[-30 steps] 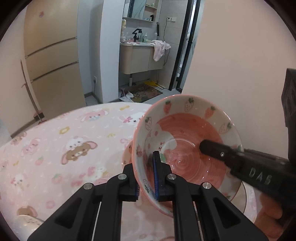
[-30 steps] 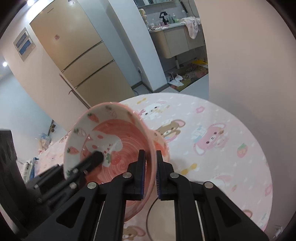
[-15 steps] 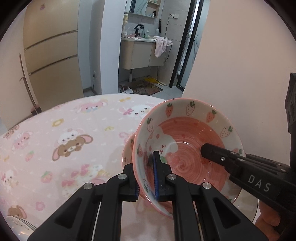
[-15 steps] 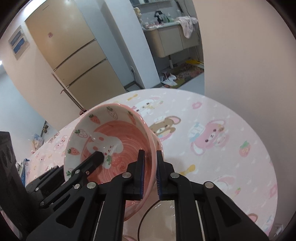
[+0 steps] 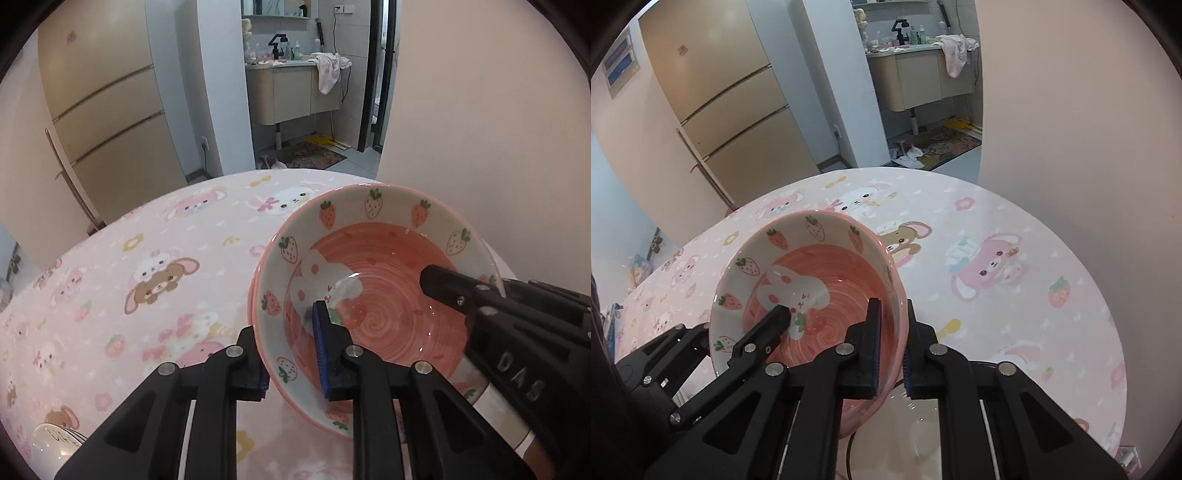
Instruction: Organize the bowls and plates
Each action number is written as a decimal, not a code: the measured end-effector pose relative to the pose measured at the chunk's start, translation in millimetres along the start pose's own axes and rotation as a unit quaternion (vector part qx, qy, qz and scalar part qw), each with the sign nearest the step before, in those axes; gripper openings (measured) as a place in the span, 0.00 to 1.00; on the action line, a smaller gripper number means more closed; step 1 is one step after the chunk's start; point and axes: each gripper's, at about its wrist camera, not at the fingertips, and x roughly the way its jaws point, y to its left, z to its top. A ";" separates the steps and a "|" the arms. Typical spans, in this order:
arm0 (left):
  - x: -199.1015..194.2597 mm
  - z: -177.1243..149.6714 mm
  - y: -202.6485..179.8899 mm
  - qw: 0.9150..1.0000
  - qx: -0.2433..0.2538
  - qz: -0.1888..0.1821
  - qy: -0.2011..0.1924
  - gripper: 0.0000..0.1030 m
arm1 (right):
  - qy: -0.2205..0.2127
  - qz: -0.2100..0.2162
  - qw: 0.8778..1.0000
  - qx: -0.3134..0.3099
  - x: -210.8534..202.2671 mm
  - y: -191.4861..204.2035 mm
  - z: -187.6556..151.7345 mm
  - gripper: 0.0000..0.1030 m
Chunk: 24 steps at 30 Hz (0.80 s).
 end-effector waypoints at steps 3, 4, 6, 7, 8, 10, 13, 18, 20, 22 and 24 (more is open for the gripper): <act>1.0 0.4 3.5 1.000 -0.006 -0.002 0.007 0.20 | -0.007 0.007 1.000 0.001 -5.3 -3.7 1.3 0.09; 1.5 0.5 4.5 1.000 -0.010 -0.002 0.009 0.18 | -0.011 0.007 1.000 0.001 -7.1 -4.6 1.9 0.09; 1.7 -0.2 3.7 1.000 -0.003 0.009 0.012 0.15 | -0.011 0.005 1.000 0.001 -5.6 -6.7 3.5 0.08; 0.0 0.0 1.9 1.000 0.002 0.011 0.011 0.15 | -0.009 0.005 1.000 0.002 -3.4 -7.7 4.1 0.08; -0.1 0.2 2.1 1.000 0.000 0.012 0.009 0.15 | -0.008 0.002 1.000 0.002 -1.4 -7.9 4.2 0.07; 0.9 0.3 2.9 1.000 -0.001 0.013 0.007 0.15 | -0.009 0.001 1.000 -0.001 -1.7 -6.6 3.9 0.07; 1.1 0.5 4.7 1.000 -0.002 0.010 0.006 0.15 | -0.008 0.008 1.000 0.004 -3.6 -7.7 4.1 0.07; -3.1 -0.8 -0.9 1.000 -0.002 0.016 0.001 0.15 | -0.001 0.013 1.000 0.017 0.2 -11.2 4.5 0.07; -4.1 -0.1 -3.0 1.000 0.000 0.017 0.001 0.16 | -0.002 0.007 1.000 0.020 1.6 -11.8 4.3 0.07; -3.2 0.8 -0.7 1.000 -0.009 0.016 0.003 0.16 | -0.004 0.003 1.000 0.018 0.8 -10.4 3.9 0.07; -1.5 2.7 1.3 1.000 -0.011 0.011 0.004 0.16 | -0.007 0.000 1.000 0.013 0.2 -8.3 3.3 0.07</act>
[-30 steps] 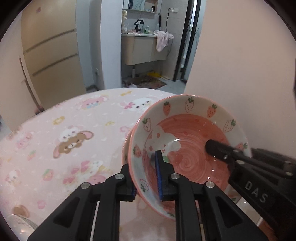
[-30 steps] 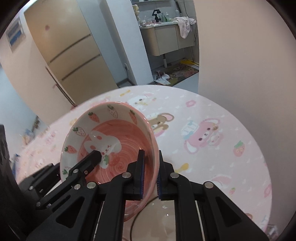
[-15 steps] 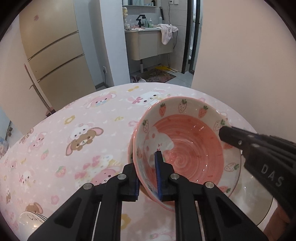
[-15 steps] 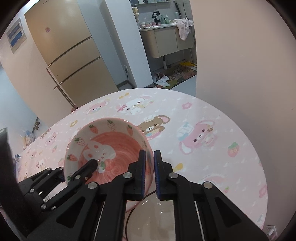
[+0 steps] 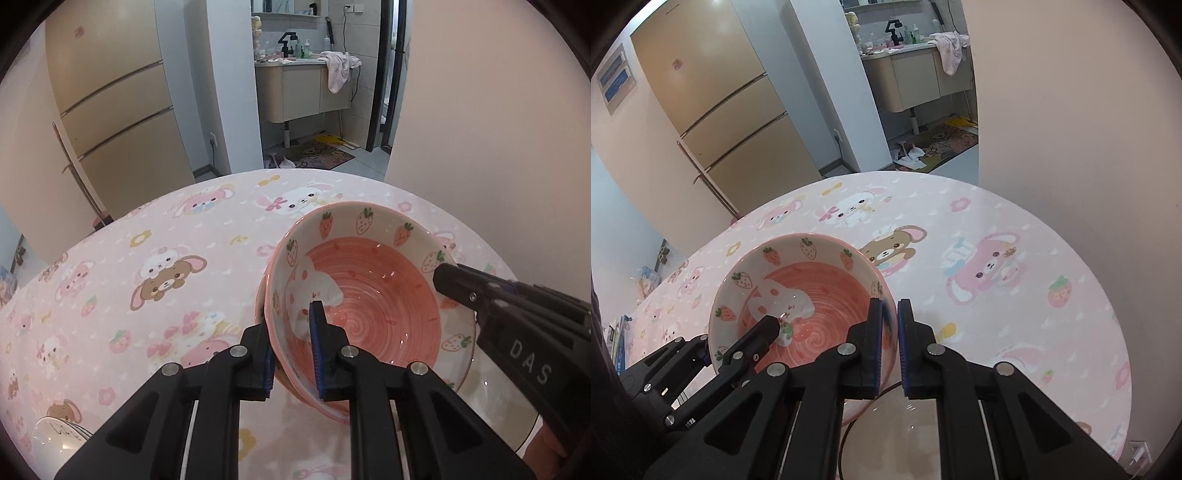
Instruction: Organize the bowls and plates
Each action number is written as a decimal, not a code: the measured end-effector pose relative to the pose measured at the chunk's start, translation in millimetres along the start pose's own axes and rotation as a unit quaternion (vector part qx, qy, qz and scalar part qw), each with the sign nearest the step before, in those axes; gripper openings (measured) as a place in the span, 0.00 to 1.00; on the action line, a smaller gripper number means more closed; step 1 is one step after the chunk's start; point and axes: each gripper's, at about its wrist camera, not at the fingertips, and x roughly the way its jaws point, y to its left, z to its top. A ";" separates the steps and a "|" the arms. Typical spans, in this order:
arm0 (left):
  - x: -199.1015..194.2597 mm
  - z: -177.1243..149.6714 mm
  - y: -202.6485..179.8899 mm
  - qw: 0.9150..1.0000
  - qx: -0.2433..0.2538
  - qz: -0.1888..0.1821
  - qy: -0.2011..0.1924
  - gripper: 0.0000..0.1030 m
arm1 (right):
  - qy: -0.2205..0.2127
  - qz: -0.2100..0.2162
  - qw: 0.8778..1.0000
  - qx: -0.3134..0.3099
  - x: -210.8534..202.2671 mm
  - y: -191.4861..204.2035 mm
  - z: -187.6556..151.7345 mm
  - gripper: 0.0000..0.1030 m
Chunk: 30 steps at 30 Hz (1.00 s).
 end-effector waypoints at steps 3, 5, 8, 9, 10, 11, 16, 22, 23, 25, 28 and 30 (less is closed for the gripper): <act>1.5 1.7 1.0 1.000 0.012 -0.011 -0.005 0.20 | -0.002 -0.010 1.000 -0.005 2.5 1.0 -0.1 0.07; 0.0 2.1 1.1 1.000 0.006 -0.012 -0.005 0.20 | 0.005 -0.004 1.000 -0.001 5.9 -1.6 1.0 0.08; -2.4 0.7 -5.2 0.999 0.025 0.009 -0.018 0.18 | 0.010 0.006 1.000 0.006 6.5 -6.0 2.2 0.08; -3.0 -1.9 -8.9 0.998 0.042 0.023 -0.026 0.18 | 0.010 0.011 1.000 0.008 5.8 -7.1 2.6 0.08; -2.6 -3.9 -12.5 0.997 0.061 0.035 -0.032 0.17 | 0.006 0.013 1.000 0.009 3.6 -7.5 2.8 0.08; -2.1 -4.2 -12.7 0.997 0.062 0.037 -0.033 0.15 | 0.001 0.012 1.000 0.006 0.9 -7.1 3.0 0.08; -6.3 -5.2 -15.8 0.990 0.093 0.076 -0.073 0.13 | 0.016 0.021 1.000 -0.004 4.7 -2.9 1.5 0.08; 5.4 -6.7 -10.2 0.990 0.086 0.085 -0.073 0.13 | 0.009 0.028 1.000 -0.002 -0.3 -1.3 1.1 0.06; 7.6 -6.9 -11.2 0.989 0.089 0.097 -0.069 0.14 | 0.006 0.024 1.000 -0.003 -1.5 -0.3 0.5 0.05; 11.0 -7.6 -15.3 0.986 0.097 0.120 -0.063 0.14 | -0.008 0.012 1.000 -0.016 -6.3 4.3 -0.6 0.02; 15.6 -6.4 -10.9 0.990 0.080 0.107 -0.051 0.18 | -0.008 0.007 1.000 -0.028 -6.1 9.8 -2.2 0.02; 17.3 -3.6 -7.2 0.993 0.067 0.092 -0.043 0.18 | -0.011 -0.001 0.999 -0.030 -4.9 10.0 -2.3 0.02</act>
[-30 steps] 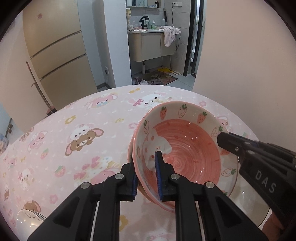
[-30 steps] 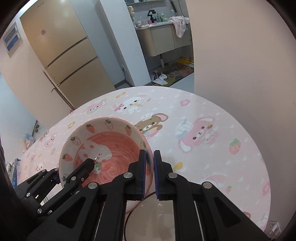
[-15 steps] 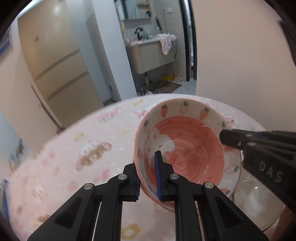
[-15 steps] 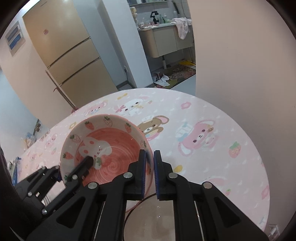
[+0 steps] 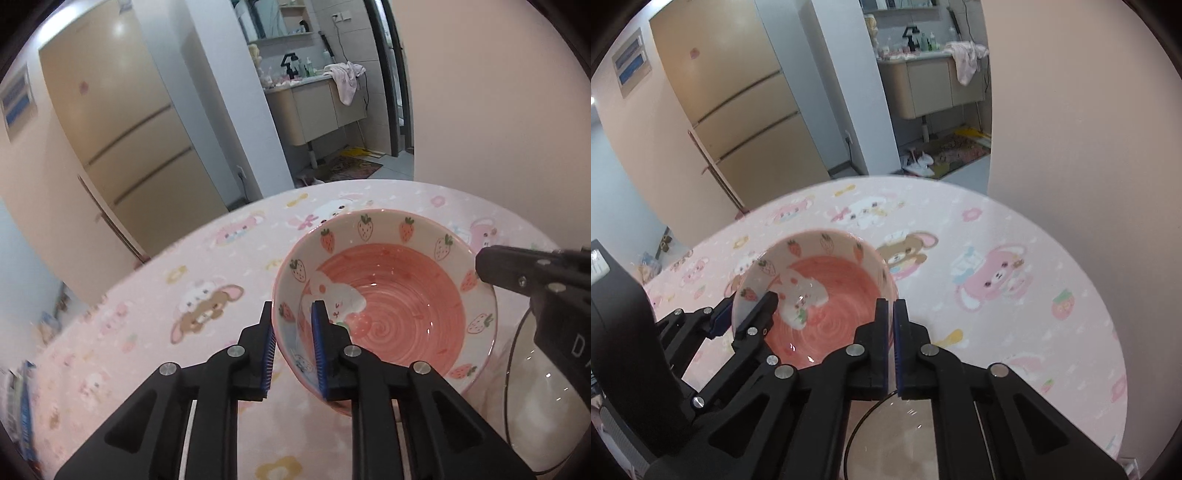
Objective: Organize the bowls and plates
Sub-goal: 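Open both grippers and lift them off the nested pink bowls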
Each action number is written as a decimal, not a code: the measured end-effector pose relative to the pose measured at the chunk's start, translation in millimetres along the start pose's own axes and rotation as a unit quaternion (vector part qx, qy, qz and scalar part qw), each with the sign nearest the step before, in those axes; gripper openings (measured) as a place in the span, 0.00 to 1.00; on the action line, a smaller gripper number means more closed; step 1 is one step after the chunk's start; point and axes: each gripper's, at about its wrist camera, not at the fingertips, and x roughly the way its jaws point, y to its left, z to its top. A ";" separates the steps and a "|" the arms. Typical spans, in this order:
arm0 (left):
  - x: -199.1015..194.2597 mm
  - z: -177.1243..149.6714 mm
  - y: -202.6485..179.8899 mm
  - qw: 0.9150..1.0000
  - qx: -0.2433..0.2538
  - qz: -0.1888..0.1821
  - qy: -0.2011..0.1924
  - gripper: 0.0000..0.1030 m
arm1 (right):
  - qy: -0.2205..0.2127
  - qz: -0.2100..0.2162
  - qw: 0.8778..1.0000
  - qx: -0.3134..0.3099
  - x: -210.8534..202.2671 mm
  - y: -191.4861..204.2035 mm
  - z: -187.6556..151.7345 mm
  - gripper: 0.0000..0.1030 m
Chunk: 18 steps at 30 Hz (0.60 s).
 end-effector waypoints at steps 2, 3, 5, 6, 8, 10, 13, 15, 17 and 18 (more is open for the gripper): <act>1.4 2.1 6.7 1.000 -0.020 -0.018 0.005 0.18 | 0.002 0.010 1.000 0.011 0.0 -4.3 1.4 0.02; 1.5 3.2 9.0 0.999 -0.025 -0.019 0.009 0.18 | 0.003 0.017 1.000 0.015 -0.6 -6.0 2.0 0.02; 0.3 4.1 14.9 0.999 -0.035 -0.018 0.015 0.36 | 0.001 0.023 1.000 0.019 -2.2 -8.4 2.9 0.02; -0.4 4.3 17.8 0.999 -0.040 -0.020 0.015 0.45 | 0.001 0.022 1.000 0.022 -2.6 -9.8 3.1 0.02; -5.6 3.7 27.6 0.998 -0.061 -0.024 0.001 0.70 | 0.001 0.028 0.999 0.029 -2.8 -12.8 3.7 0.02; -11.2 5.4 35.1 0.996 -0.078 -0.034 -0.002 0.70 | -0.001 0.031 0.999 0.033 -2.8 -14.8 4.1 0.02; -24.0 8.1 42.8 0.994 -0.091 -0.055 -0.016 0.70 | -0.005 0.037 0.999 0.037 -7.8 -18.3 5.9 0.02; -41.0 11.7 43.6 0.994 -0.086 -0.057 -0.041 0.70 | -0.016 0.047 0.998 0.035 -18.8 -22.3 8.4 0.02; -58.7 16.7 41.3 0.994 -0.062 -0.055 -0.064 0.70 | -0.045 0.040 0.997 0.044 -36.3 -28.0 10.0 0.02; -71.6 18.2 41.0 0.994 -0.054 -0.050 -0.084 0.70 | -0.056 0.034 0.997 0.046 -43.0 -29.9 10.7 0.02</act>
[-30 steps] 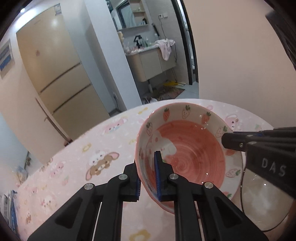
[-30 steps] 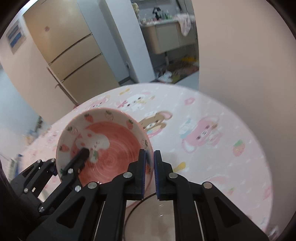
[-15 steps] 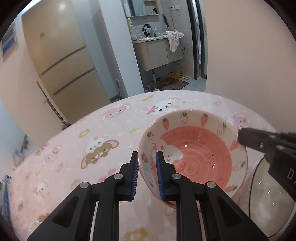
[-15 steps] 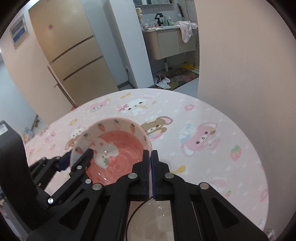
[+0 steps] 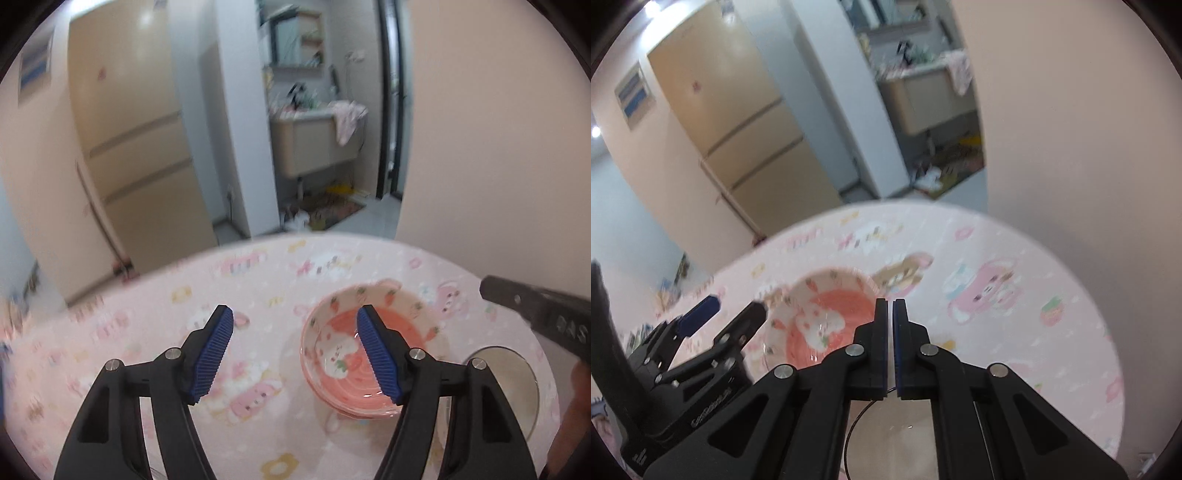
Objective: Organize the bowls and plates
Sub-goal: 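Open both grippers and lift them off the nested pink bowls, then lower both grippers onto the rim of the white black-rimmed bowl and close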
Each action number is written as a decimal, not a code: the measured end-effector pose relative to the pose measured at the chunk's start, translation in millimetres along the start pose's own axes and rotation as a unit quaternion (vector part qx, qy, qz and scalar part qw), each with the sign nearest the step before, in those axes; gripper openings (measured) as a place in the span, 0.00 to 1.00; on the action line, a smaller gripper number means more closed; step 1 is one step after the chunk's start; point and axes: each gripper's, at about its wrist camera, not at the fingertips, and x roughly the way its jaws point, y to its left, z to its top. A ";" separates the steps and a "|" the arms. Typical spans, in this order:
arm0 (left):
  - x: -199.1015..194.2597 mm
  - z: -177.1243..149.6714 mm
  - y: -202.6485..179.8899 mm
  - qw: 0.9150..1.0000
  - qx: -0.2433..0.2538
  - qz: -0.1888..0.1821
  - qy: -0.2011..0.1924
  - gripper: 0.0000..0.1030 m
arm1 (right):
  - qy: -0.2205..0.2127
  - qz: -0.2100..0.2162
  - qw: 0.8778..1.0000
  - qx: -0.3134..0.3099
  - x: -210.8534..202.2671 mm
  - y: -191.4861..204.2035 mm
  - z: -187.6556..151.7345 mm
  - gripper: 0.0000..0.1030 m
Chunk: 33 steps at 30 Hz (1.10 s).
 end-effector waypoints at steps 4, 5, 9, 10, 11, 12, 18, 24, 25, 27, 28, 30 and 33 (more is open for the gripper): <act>-50.0 14.6 0.7 0.998 -0.013 -0.012 -0.067 0.70 | -0.030 0.010 0.999 -0.008 -30.2 -1.1 -3.3 0.03; -58.1 16.5 0.1 0.997 -0.015 -0.018 -0.075 0.73 | -0.037 0.008 0.999 -0.013 -37.7 -1.0 -6.4 0.04; -102.1 22.0 -9.7 0.991 -0.010 -0.037 -0.127 0.85 | -0.047 0.008 0.998 -0.038 -63.7 0.3 -16.8 0.19; -114.0 22.3 -14.7 0.990 -0.003 -0.045 -0.137 0.85 | -0.046 0.013 0.998 -0.043 -68.9 -1.1 -17.2 0.26; -120.0 23.1 -18.1 0.989 0.002 -0.051 -0.140 0.87 | -0.045 0.018 0.998 -0.047 -75.4 -2.5 -17.7 0.29; -125.1 23.2 -21.6 0.988 0.007 -0.059 -0.139 0.89 | -0.044 0.022 0.998 -0.048 -80.9 -4.6 -18.2 0.33; -120.4 24.3 -47.3 0.994 0.037 -0.089 -0.051 0.92 | -0.027 0.018 0.997 -0.071 -107.1 -16.9 -18.3 0.42; -83.0 15.2 -66.4 0.996 0.046 -0.061 0.036 0.92 | 0.019 -0.005 0.997 -0.075 -100.7 -32.7 -25.0 0.44; -71.8 11.8 -71.7 0.994 0.055 -0.070 0.056 0.92 | 0.029 -0.006 0.997 -0.071 -96.7 -35.8 -26.7 0.44; -55.0 2.9 -74.8 0.991 0.042 -0.091 0.092 0.92 | 0.047 -0.008 0.997 -0.060 -87.8 -43.0 -30.0 0.44; -42.9 -1.0 -74.0 0.987 0.028 -0.111 0.117 0.92 | 0.056 -0.011 0.997 -0.057 -82.4 -45.9 -32.3 0.44; -25.5 -5.8 -75.5 0.980 0.016 -0.132 0.146 0.92 | 0.070 -0.023 0.996 -0.052 -70.6 -51.7 -37.1 0.44; -5.6 -19.0 -79.1 0.975 0.008 -0.135 0.178 0.84 | 0.095 -0.032 0.994 -0.041 -50.7 -60.2 -45.2 0.44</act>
